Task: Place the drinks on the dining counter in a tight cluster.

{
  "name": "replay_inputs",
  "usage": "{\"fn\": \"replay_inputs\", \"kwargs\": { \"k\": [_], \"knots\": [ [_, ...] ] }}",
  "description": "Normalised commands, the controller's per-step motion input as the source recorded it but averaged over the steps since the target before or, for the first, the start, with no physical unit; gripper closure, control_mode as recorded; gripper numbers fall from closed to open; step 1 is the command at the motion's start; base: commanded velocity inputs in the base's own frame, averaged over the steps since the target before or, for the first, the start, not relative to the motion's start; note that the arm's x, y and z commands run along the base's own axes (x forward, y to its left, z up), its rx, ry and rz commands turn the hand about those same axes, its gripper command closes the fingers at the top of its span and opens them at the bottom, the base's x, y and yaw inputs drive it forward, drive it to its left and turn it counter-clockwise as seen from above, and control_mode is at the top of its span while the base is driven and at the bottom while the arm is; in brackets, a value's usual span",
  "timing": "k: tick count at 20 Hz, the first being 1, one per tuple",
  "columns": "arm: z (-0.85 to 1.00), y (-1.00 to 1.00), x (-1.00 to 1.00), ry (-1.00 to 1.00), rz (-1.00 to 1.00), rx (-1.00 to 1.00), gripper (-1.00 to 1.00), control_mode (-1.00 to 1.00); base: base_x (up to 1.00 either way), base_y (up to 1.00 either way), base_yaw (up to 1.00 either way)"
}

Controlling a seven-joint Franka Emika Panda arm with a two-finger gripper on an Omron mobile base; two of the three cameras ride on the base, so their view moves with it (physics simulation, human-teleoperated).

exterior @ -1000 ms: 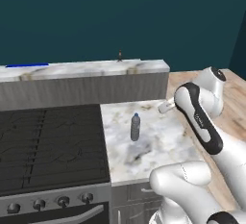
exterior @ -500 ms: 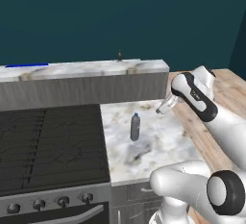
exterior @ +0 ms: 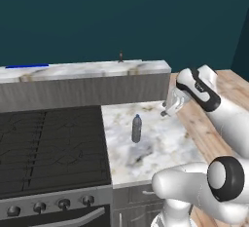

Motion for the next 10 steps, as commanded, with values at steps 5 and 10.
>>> {"fn": "replay_inputs", "kwargs": {
  "k": [5,10],
  "knots": [
    [-0.37,0.00,0.20,-0.03,0.00,0.02,-1.00,-1.00,0.00,0.00,0.00],
    [-0.24,0.00,0.12,-0.11,0.00,0.15,-1.00,-1.00,0.00,0.00,0.00]
  ]
}}
